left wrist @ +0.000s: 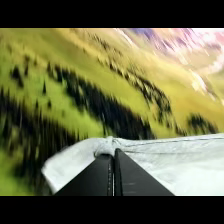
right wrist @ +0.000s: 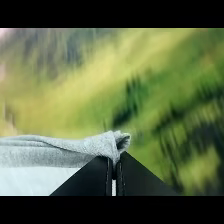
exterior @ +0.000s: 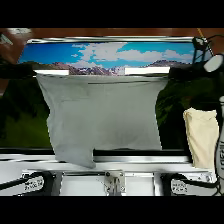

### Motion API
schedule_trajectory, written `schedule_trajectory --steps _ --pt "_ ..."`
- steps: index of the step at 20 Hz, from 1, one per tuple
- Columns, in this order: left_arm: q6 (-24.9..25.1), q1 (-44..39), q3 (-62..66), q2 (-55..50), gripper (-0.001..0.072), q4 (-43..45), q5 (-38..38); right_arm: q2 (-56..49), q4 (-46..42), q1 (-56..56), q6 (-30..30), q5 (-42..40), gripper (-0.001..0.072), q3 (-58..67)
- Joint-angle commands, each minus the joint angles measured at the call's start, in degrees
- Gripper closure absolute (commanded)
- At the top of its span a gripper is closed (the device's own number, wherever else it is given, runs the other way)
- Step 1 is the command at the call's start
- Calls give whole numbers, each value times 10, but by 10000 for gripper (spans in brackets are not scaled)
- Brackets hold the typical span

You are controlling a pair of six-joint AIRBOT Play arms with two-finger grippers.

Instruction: Fold the shirts.

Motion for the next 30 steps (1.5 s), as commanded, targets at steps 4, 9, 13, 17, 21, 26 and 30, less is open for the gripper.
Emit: schedule_trajectory --steps 4,9,13,17,21,26,30 --pt "13 -43 -5 -144 676 -56 209 -125 14 28 41 -203 654 -2" --pt "13 -43 -5 -198 675 -56 195 -163 21 28 41 -191 654 -2" --pt "28 -40 1 -205 675 -12 83 -157 15 21 41 -114 654 -2" --pt "26 -35 5 -210 675 44 -98 -158 5 16 41 71 654 -2" --pt "-5 -35 5 -229 676 54 -174 -180 1 17 58 136 654 -3" --pt "-33 -35 5 -233 654 54 -181 -191 38 17 69 132 508 -3" --pt "-73 -6 12 -217 210 72 -226 -159 38 11 10 186 122 2"
